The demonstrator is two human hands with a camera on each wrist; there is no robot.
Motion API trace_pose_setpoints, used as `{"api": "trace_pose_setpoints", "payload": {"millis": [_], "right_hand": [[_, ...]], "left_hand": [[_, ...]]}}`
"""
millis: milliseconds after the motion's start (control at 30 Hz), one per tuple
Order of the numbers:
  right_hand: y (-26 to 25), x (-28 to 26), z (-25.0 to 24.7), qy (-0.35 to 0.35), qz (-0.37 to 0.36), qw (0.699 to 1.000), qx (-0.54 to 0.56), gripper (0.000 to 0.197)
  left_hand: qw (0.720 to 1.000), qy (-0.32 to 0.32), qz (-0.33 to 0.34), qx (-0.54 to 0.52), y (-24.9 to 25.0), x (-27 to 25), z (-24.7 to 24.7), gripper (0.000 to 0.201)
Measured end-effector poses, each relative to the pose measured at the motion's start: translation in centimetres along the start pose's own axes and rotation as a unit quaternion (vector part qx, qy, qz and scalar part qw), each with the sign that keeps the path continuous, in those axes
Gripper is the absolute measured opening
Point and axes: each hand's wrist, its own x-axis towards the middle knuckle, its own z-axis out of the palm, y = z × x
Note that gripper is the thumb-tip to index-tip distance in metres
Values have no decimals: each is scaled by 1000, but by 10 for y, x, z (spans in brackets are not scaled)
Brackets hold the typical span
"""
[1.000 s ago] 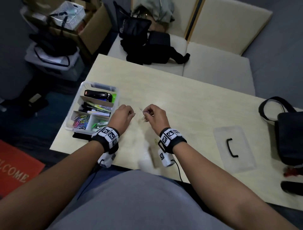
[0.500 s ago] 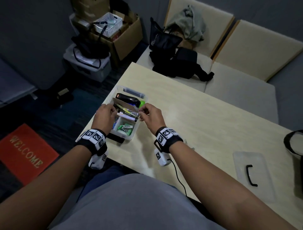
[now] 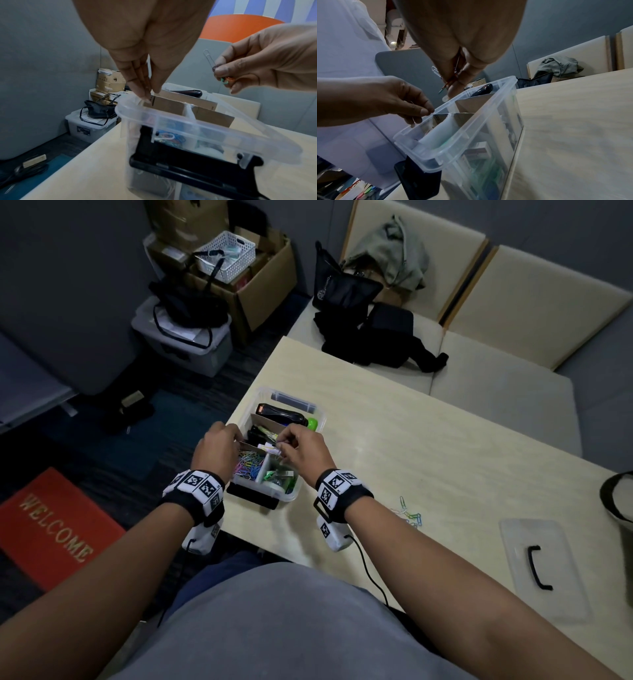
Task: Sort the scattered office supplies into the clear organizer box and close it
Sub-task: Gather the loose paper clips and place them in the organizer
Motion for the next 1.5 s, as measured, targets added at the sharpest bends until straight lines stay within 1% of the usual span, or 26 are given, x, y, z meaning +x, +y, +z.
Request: {"api": "trace_pose_setpoints", "payload": {"millis": [67, 133, 267, 367, 467, 633, 733, 867, 967, 1067, 1167, 1400, 1500], "right_hand": [[-6, 3, 8, -20, 5, 1000, -8, 6], [-13, 7, 16, -39, 4, 999, -20, 5], [-25, 18, 30, -78, 13, 993, -84, 3], [-33, 23, 39, -125, 18, 982, -139, 7], [-39, 26, 52, -174, 17, 964, -199, 9], [-44, 29, 67, -187, -7, 949, -254, 9], [-43, 28, 64, -200, -4, 946, -254, 14], [-41, 27, 63, -209, 2, 944, -256, 16], [-38, 23, 51, -186, -15, 954, -233, 21], [-37, 16, 33, -133, -38, 970, -201, 20], [-28, 10, 19, -89, -46, 976, -194, 17], [3, -7, -20, -35, -7, 981, -189, 15], [18, -20, -39, -16, 11, 982, -186, 15]], "left_hand": [[1000, 10, 0, 12, -3, 2, -2, 19], [1000, 3, 2, 23, -7, 6, -3, 25], [999, -14, 6, 30, -13, 10, -2, 27], [999, -11, 7, 32, -15, 12, -2, 28], [999, -11, 10, 31, -15, 14, -2, 31], [999, -13, 16, 35, -17, 13, -1, 32], [999, -15, 20, 41, -18, 16, -1, 33], [999, -11, 22, 48, -18, 18, -1, 29], [998, -1, 32, 57, -14, 20, 0, 26], [996, 9, 41, 75, -6, 22, 1, 24], [995, 9, 53, 81, 7, 23, 3, 22], [992, 5, 97, 75, 51, 25, 17, 21], [989, 4, 132, 72, 76, 25, 26, 21]]}}
